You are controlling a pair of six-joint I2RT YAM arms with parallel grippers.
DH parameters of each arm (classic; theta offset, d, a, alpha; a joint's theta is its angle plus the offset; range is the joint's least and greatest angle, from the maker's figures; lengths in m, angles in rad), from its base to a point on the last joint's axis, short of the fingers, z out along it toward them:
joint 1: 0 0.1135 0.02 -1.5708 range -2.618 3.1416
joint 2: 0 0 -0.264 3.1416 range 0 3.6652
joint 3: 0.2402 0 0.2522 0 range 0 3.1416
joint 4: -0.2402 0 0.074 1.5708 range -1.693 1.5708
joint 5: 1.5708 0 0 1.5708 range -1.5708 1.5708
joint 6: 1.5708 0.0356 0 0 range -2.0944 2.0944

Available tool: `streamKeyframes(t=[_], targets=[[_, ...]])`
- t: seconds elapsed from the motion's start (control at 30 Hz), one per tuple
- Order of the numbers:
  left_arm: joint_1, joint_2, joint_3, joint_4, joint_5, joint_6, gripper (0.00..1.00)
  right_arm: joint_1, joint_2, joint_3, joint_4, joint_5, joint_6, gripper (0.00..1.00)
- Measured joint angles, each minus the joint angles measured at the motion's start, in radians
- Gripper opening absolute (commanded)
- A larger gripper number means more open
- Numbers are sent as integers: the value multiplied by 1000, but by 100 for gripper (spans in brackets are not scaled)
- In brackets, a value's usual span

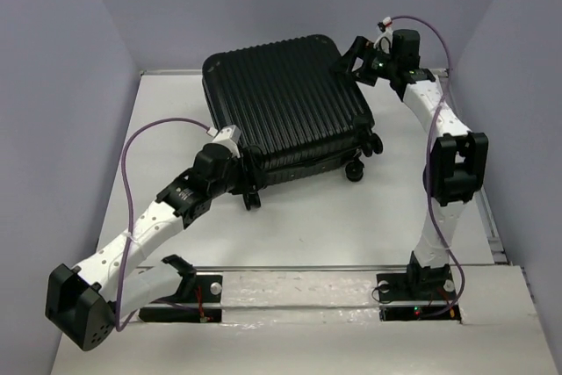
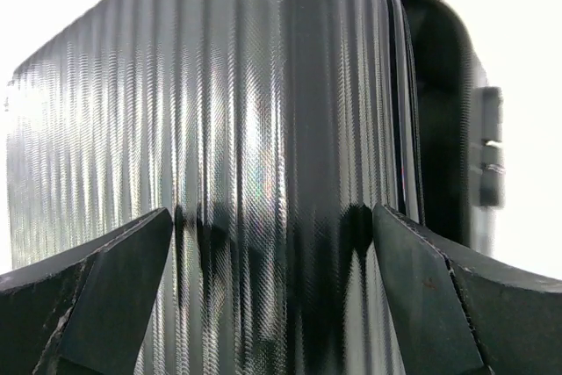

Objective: Pack the luggage

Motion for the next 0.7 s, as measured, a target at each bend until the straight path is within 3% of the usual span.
streamKeyframes(t=[0.07, 0.27, 0.4, 0.53, 0.7], targets=[[-10, 2, -6, 10, 35, -5, 6, 0, -97, -47, -19, 57, -51, 100], [-17, 3, -28, 37, 46, -11, 6, 48, -537, -416, 67, 336, -221, 100], [-14, 5, -34, 32, 22, -16, 6, 90, -686, -544, 113, 453, -256, 100], [-17, 7, -34, 47, 30, -25, 6, 121, -604, -424, 3, 502, -290, 100], [-29, 10, -34, 137, 28, -93, 6, 213, -248, -49, -80, 362, -279, 100]])
